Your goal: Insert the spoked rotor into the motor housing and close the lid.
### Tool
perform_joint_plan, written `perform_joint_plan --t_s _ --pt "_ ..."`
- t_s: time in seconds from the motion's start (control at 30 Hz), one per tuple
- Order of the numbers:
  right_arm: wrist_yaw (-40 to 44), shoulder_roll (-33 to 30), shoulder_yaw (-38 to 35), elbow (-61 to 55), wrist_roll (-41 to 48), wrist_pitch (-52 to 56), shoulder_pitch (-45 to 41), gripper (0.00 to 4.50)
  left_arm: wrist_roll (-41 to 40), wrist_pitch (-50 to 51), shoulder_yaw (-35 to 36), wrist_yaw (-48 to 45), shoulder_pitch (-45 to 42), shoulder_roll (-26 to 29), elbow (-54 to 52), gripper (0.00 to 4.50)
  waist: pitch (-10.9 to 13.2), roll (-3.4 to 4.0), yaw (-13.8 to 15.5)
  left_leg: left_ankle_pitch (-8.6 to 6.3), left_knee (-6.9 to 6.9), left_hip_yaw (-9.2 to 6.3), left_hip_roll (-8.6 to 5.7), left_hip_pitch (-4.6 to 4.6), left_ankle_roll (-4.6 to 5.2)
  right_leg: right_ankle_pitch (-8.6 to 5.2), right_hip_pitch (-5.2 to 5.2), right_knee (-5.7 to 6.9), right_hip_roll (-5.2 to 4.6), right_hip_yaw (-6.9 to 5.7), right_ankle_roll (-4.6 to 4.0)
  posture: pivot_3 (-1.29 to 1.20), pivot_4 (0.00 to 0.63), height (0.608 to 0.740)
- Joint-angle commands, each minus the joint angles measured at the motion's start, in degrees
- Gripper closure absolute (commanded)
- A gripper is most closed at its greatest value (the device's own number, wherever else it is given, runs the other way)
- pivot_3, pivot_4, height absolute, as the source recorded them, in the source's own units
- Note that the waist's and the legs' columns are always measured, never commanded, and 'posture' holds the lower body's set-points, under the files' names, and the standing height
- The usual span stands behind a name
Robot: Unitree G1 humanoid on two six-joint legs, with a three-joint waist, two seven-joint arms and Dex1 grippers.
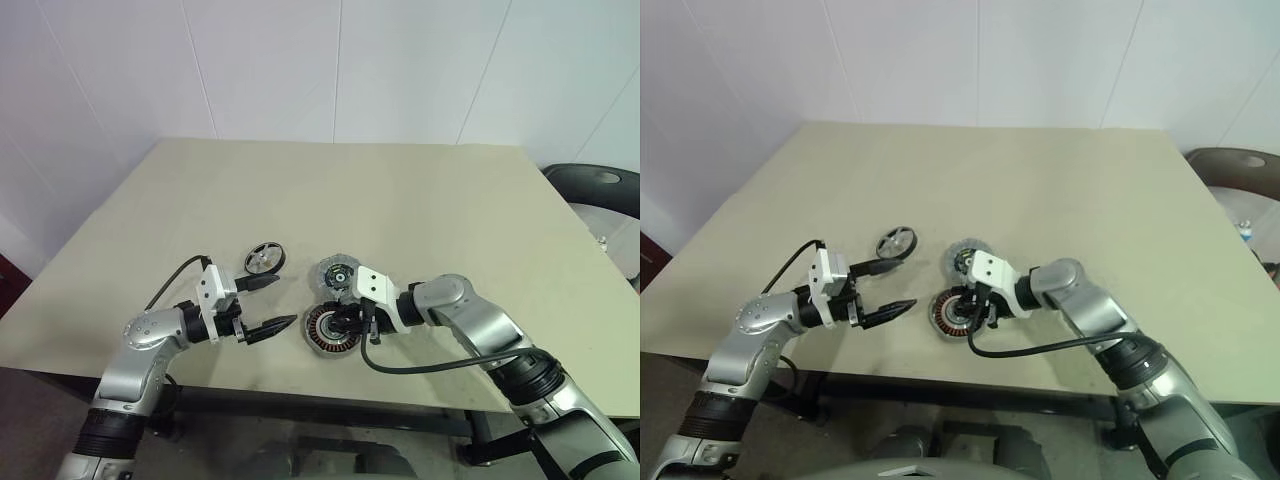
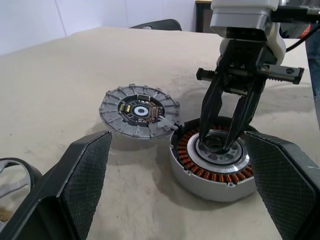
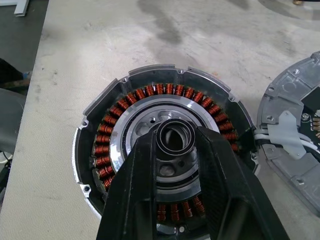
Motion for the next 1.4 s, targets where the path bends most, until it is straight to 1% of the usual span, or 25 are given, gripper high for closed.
perform_joint_plan --t_s 0.03,0.3,0.7,1.1,1.4 --pt "1.4 0.0 0.2 -0.5 0.2 0.7 -0.8 3.76 -0.4 -0.3 0.8 0.1 -1.3 0.6 -1.0 0.00 0.0 0.00 0.0 0.00 0.00 0.00 0.00 0.00 0.00 0.00 0.00 0.00 0.00 0.00 0.00 0.00 0.000 0.740" --pt "1.6 -0.2 0.0 -1.3 0.3 1.5 0.2 3.76 0.3 -2.1 0.8 -0.5 -1.0 0.5 1.1 0.00 0.0 0.00 0.0 0.00 -0.03 0.01 -0.01 0.00 0.00 0.00 0.00 -0.03 -0.01 0.00 0.00 0.00 0.000 0.740" --pt "2.9 -0.9 0.6 -1.7 0.5 2.1 0.6 3.76 1.9 -7.3 0.4 -2.3 -1.0 0.1 7.5 0.00 0.0 -0.01 0.0 0.00 -0.02 0.01 -0.01 0.00 0.00 0.00 0.01 -0.04 -0.02 0.00 0.00 0.00 0.000 0.740" --pt "4.6 -1.1 0.5 -3.1 1.6 2.4 1.0 3.76 2.3 -5.6 -0.5 -0.7 -1.5 0.2 5.5 0.00 0.0 -0.02 0.1 -0.02 -0.02 0.01 -0.02 0.00 0.04 0.00 0.01 -0.06 -0.03 0.00 0.01 0.00 0.000 0.740" --pt "4.7 -1.1 1.3 -3.7 0.7 2.2 1.3 3.76 2.5 -4.3 -0.8 0.0 -1.3 0.4 4.0 0.00 0.0 -0.02 0.0 -0.03 -0.01 0.01 -0.02 0.00 0.04 0.01 0.02 -0.06 -0.02 0.00 0.01 0.00 0.000 0.740"
